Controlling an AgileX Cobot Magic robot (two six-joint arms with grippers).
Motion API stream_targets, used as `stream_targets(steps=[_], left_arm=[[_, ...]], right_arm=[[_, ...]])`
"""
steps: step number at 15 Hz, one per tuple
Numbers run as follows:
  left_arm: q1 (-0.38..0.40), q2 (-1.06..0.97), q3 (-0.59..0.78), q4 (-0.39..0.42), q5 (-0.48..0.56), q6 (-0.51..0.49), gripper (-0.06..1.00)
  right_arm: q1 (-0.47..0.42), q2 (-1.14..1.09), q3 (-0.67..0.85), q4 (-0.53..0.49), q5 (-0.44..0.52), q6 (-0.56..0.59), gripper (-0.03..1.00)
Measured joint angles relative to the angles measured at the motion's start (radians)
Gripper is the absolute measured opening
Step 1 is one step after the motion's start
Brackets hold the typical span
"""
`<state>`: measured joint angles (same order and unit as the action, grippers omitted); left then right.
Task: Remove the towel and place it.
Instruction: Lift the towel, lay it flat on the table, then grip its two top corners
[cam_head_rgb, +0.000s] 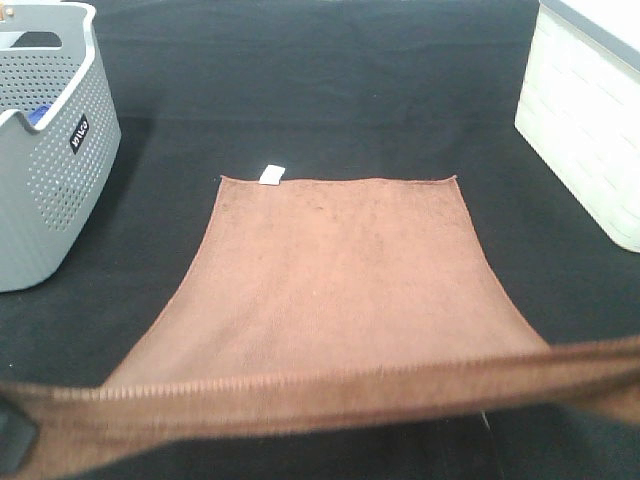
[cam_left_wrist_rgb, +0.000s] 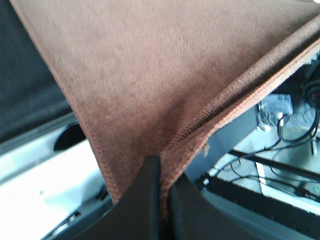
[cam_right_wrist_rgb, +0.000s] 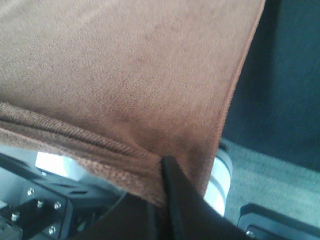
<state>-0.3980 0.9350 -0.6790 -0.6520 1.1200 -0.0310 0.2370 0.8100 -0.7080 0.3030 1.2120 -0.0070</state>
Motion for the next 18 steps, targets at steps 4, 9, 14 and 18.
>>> stream_targets(steps=[4, 9, 14, 18], left_arm=[[0.003, 0.0, 0.096, -0.031, 0.0, 0.003, 0.0], [0.007, 0.165, 0.177, -0.068, -0.001, 0.039, 0.0], [-0.052, 0.4, 0.164, -0.06, -0.02, 0.118, 0.0], [-0.217, 0.544, 0.099, 0.005, -0.119, 0.103, 0.0]], right_arm=[[-0.003, 0.024, 0.119, 0.023, -0.001, 0.0, 0.01], [-0.004, 0.237, 0.144, 0.029, 0.001, -0.007, 0.01], [-0.006, 0.439, 0.147, 0.039, -0.057, -0.034, 0.01], [-0.015, 0.546, 0.147, -0.02, -0.106, -0.058, 0.06]])
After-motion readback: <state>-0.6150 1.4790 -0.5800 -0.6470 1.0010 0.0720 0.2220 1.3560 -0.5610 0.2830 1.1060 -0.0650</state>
